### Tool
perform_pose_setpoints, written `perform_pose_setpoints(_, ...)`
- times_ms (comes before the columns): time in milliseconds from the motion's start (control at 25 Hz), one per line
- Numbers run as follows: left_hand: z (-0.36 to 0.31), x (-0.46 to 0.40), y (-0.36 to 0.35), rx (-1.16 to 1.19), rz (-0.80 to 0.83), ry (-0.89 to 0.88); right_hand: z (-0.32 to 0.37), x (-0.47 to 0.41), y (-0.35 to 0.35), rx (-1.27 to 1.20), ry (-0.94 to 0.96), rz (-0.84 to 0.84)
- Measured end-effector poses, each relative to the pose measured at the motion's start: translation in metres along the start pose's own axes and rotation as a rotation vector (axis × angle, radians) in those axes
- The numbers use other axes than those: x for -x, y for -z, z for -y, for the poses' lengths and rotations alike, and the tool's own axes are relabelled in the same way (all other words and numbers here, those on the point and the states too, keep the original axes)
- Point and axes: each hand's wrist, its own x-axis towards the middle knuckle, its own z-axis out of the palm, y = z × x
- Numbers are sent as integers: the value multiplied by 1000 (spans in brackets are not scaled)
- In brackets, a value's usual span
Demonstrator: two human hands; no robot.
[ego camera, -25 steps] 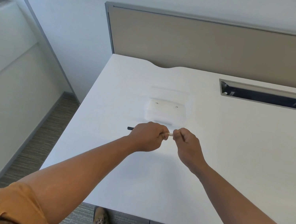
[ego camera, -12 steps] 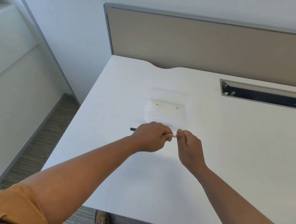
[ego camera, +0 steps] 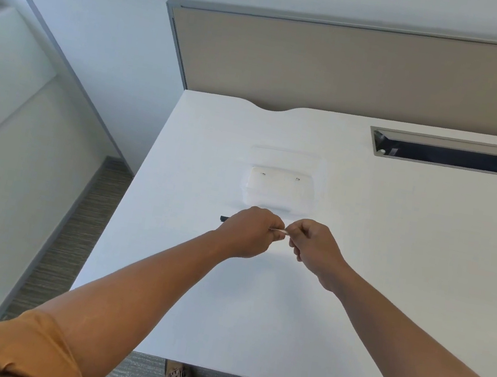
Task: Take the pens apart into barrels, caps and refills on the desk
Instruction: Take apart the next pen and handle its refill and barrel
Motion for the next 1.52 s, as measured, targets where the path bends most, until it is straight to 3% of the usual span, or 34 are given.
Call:
perform_pose_setpoints(320,52,1,7,227,-136,201,-22,-19,24,-34,-41,-99)
perform_pose_setpoints(720,71,1,-7,379,-116,300,-40,-24,23,25,42,-88)
perform_pose_setpoints(960,77,-7,-25,376,-95,325,-58,-36,19,233,70,-122)
perform_pose_setpoints(1280,89,-14,-43,252,-133,288,-76,-51,10,407,124,-165)
perform_pose_setpoints(1520,94,-17,-48,295,-152,307,-80,-56,5,469,123,-158)
